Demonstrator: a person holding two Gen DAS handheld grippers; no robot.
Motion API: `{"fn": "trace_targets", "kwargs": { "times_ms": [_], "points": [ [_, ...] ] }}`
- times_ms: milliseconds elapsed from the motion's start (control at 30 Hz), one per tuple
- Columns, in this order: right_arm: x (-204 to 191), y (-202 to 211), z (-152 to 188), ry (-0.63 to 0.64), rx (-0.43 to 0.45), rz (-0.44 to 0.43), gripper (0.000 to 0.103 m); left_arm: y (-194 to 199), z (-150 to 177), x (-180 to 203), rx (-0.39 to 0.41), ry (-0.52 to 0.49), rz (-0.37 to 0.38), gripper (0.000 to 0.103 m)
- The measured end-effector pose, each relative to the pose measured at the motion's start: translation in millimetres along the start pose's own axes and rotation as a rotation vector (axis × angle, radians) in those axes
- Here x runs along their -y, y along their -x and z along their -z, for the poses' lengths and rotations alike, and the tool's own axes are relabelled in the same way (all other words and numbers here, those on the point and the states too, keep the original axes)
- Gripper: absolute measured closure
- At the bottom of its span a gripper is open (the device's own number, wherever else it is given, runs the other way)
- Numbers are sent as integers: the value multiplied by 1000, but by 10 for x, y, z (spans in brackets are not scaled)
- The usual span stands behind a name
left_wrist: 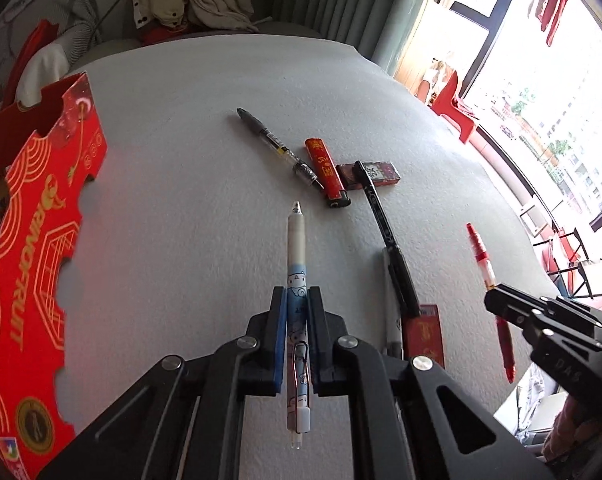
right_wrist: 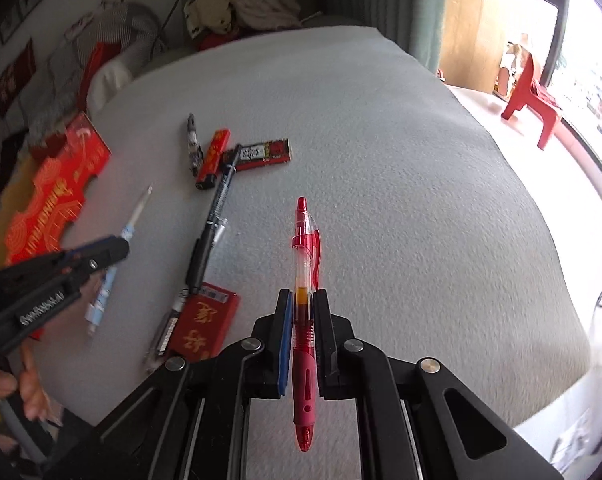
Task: Organize rigid objects
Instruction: 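Lift both held pens and carry them over the cardboard box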
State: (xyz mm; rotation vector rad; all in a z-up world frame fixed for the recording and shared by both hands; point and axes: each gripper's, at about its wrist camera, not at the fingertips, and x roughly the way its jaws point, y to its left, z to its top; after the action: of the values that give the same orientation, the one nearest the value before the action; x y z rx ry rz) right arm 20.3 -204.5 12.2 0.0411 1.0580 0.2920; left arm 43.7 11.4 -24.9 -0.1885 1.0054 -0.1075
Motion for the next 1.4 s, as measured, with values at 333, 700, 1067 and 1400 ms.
{"fn": "trace_targets", "kwargs": {
  "times_ms": [333,700,1067,1400],
  "points": [
    [44,162,130,-99,5,-54,92,146,125,85,12,-10,0,93],
    [10,239,134,-134,17,-57,92,443,178,222,82,-55,20,93],
    [-179,382,61,-110,49,-52,92,710,169,230,142,-69,34,93],
    [-428,406,13,-73,52,-60,92,942,147,124,189,-47,46,93]
  ]
}}
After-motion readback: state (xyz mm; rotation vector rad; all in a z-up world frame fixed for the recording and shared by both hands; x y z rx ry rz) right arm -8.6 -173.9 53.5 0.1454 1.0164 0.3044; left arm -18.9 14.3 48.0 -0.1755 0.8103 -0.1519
